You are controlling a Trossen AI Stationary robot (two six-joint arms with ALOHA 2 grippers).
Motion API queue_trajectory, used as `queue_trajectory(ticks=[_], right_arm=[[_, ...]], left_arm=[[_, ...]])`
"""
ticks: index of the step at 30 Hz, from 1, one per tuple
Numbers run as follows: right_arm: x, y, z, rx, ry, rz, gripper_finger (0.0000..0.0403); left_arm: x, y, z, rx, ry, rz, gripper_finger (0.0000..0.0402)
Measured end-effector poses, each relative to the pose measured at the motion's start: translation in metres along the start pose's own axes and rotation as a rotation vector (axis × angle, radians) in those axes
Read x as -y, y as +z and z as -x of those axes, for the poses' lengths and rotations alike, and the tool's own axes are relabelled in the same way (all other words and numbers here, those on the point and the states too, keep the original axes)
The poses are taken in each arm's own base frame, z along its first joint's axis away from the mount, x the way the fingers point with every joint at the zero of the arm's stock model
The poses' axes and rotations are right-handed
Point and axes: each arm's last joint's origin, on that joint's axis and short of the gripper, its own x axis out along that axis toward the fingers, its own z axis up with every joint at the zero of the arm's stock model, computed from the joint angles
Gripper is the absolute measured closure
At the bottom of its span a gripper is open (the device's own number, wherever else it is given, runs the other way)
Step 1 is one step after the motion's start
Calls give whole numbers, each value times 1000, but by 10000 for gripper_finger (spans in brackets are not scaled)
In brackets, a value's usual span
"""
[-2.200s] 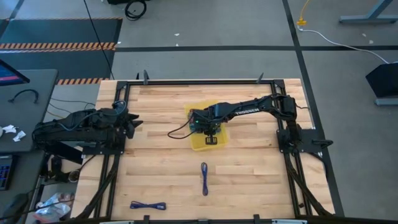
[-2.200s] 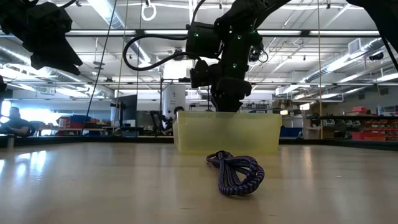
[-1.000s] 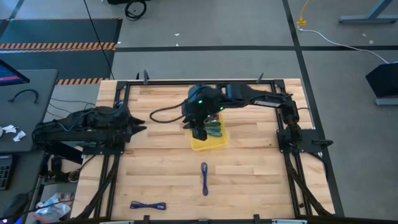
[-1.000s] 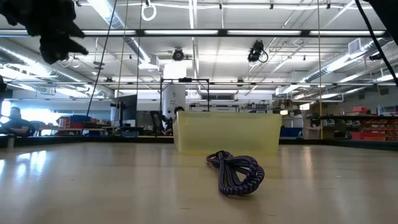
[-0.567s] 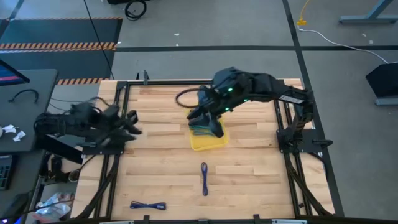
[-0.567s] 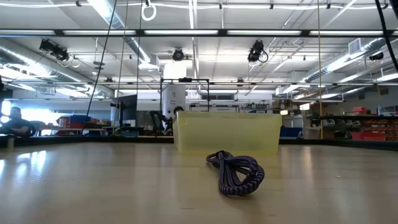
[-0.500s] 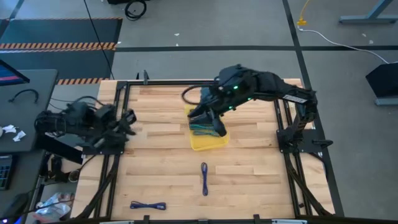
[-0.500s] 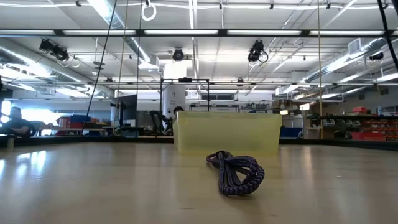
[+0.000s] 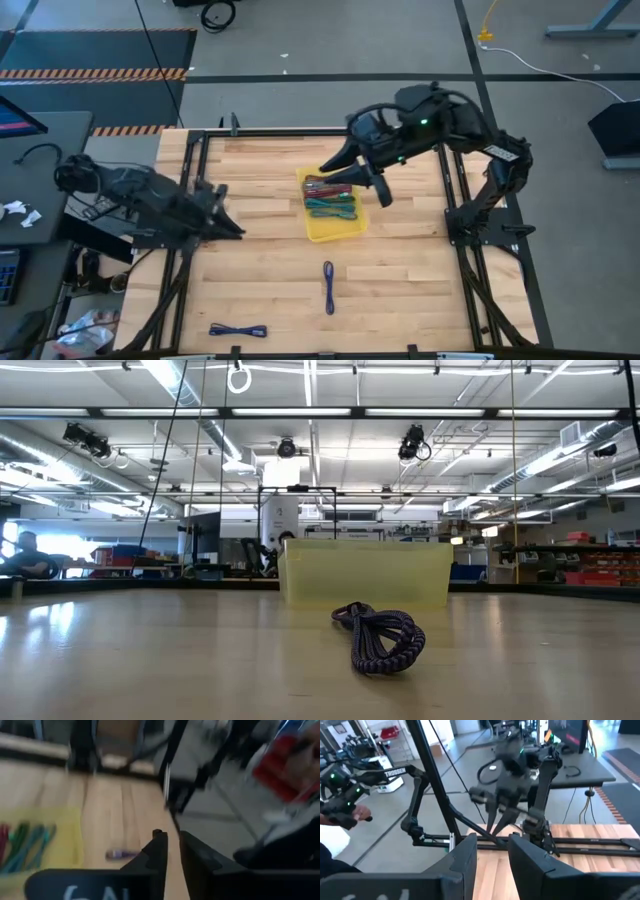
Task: Pick and place USB-C Cables
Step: Put the left dark blue charger cable into the yellow bin
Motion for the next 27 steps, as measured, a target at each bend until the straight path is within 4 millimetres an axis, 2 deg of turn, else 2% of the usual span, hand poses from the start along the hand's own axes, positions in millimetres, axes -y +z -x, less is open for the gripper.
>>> queue_trajectory(ticks=[4, 8, 13, 16, 21, 27], right_arm=[[-7, 7, 26, 38, 1, 9, 288], [-17, 14, 65, 88, -8, 4, 288], [-34, 17, 114, 151, 10, -15, 288], [-41, 18, 135, 182, 28, -30, 288], [-49, 18, 156, 219, 46, -43, 288], [-49, 18, 158, 222, 48, -38, 288]], left_arm=[[13, 6, -17, -148, 25, 1, 366], [23, 0, -29, -249, 84, 30, 380], [30, -24, -37, -410, 205, 127, 390], [35, -43, -42, -548, 313, 203, 390], [52, -72, -63, -713, 397, 243, 390], [75, -103, -99, -802, 388, 264, 390]])
